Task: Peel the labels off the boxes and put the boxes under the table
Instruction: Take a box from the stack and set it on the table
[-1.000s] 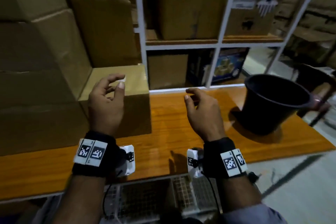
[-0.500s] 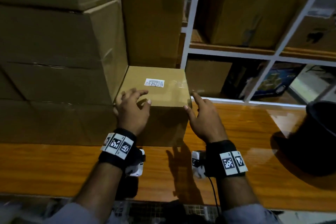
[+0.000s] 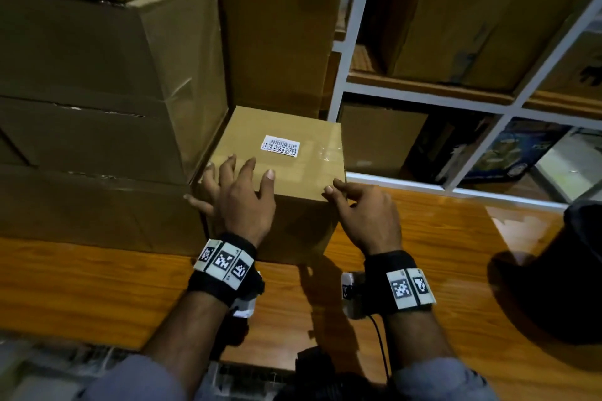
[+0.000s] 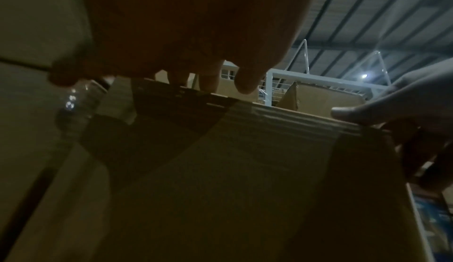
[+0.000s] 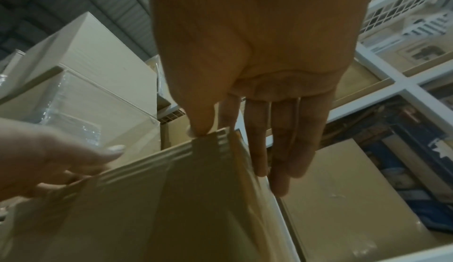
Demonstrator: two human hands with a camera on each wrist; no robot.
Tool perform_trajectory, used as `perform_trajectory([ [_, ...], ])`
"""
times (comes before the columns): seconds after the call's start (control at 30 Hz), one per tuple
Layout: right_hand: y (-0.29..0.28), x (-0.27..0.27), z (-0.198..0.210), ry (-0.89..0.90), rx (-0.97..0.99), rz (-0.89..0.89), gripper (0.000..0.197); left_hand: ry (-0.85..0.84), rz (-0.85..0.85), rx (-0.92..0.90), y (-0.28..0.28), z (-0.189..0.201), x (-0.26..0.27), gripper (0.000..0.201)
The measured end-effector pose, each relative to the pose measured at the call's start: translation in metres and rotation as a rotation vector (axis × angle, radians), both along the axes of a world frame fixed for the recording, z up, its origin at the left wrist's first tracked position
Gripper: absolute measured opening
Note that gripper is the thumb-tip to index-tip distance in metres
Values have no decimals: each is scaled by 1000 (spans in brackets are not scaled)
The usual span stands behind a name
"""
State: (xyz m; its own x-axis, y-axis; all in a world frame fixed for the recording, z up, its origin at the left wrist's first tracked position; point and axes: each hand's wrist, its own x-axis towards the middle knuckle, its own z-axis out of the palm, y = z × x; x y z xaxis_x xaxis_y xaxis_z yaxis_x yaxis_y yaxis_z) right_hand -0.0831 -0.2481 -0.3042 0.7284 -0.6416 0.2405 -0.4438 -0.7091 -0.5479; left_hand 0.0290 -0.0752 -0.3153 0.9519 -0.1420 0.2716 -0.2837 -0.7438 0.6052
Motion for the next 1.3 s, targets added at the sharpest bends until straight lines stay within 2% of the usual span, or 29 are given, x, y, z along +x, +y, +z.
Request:
perform_trajectory([
  [0.13, -4, -2, 2, -48, -11, 44, 47, -43, -9, -50, 6, -2, 3, 47],
  [0.27, -8, -8, 3, -86, -44, 11, 37, -94, 1, -159, 9, -5, -5, 41],
  [0.37, -13, -11, 5, -56, -85, -44, 41, -121, 11, -116, 6, -4, -17, 43],
  [0.53, -29, -32, 14, 0, -141, -139, 42, 20, 42, 105, -6, 3, -35, 86],
  [0.67, -41, -49, 11, 32, -206, -207, 43, 42, -83, 210, -14, 11, -49, 76],
  [0.8, -49, -58, -1, 43, -157, -216, 48, 87, -122, 28, -23, 25, -63, 56],
  [0.9, -48, -64, -4, 83, -203, -313, 50, 123, -197, -31, -29, 27, -66, 52],
  [1.0, -46, -75, 2, 83, -171, -396, 62, 122, -229, -13, -35, 25, -64, 51],
  [1.1, -45, -85, 5, 91, 11, -375, 80, 59, -188, 41, -39, 23, -48, 61],
  [1.2, -43, -90, 6, 211, 147, -261, 113, 119, -238, 96, -42, 20, -24, 72],
  [1.3, -49, -92, 6, 321, 289, -114, 143, 160, -312, 121, -42, 17, -14, 73],
])
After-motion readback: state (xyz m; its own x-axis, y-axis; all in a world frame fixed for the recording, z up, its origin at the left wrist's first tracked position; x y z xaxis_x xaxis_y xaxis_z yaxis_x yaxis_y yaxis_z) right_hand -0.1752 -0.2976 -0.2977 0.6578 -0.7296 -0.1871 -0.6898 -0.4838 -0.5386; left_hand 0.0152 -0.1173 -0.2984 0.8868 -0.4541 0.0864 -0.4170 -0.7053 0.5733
